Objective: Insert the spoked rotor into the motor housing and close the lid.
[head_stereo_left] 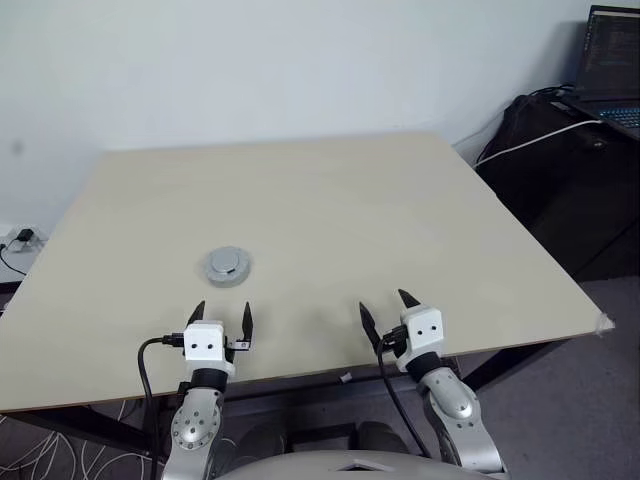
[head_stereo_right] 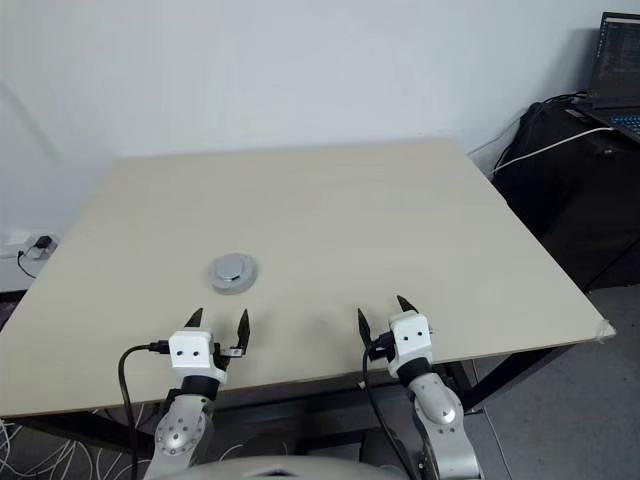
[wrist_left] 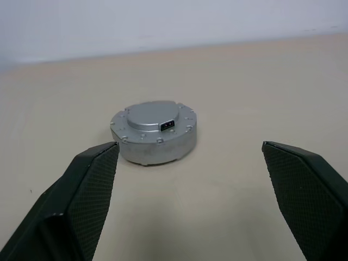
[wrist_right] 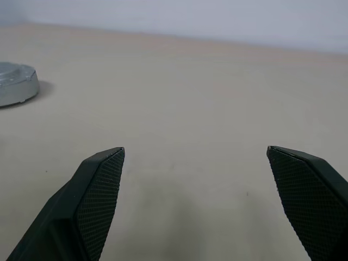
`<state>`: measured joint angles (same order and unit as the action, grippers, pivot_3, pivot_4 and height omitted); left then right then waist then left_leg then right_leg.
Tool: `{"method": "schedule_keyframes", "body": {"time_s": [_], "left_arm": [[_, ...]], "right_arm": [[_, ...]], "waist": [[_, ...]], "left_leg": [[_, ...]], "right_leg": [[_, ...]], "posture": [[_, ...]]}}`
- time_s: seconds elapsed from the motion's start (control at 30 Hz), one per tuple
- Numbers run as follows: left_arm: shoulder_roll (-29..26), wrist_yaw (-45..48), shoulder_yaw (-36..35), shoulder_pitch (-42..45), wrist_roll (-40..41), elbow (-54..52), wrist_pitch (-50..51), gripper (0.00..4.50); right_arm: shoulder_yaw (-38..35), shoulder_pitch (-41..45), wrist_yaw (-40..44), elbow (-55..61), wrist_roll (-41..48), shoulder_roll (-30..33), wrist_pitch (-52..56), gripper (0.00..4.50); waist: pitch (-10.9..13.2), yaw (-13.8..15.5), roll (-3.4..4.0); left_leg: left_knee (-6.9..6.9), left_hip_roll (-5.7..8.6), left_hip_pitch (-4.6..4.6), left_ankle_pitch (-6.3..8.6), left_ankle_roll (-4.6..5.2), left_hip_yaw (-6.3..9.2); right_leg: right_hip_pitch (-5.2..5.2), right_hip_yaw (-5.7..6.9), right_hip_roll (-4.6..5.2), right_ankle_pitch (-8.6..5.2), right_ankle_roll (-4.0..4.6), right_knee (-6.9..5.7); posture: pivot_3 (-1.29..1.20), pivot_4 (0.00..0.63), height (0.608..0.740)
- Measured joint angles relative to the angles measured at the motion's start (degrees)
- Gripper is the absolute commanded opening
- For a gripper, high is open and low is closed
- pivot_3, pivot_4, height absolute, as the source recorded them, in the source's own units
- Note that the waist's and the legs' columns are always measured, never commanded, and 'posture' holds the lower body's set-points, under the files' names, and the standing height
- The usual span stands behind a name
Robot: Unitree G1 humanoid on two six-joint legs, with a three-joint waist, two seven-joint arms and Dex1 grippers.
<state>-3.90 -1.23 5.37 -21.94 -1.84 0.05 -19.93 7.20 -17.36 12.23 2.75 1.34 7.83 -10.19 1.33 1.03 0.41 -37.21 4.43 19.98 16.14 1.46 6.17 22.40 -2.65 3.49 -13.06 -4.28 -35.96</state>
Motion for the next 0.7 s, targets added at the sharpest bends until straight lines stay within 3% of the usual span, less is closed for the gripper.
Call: {"method": "schedule_keyframes", "body": {"time_s": [0.7], "left_arm": [[2.55, 2.45, -1.52, -0.20, 1.13, 0.65, 0.73, 4.46]], "right_arm": [[-0.06, -3.03, -5.05, 7.21, -1.82, -3.53, 4.61, 4.50]], "waist": [[0.07, 0.04, 0.09]], "left_leg": [[0.00, 0.01, 0.02, 0.01, 0.02, 0.02]], "right_leg": [[0.00, 0.03, 0.00, -0.03, -0.03, 0.00]], "posture": [[0.00, 0.000, 0.740]]}}
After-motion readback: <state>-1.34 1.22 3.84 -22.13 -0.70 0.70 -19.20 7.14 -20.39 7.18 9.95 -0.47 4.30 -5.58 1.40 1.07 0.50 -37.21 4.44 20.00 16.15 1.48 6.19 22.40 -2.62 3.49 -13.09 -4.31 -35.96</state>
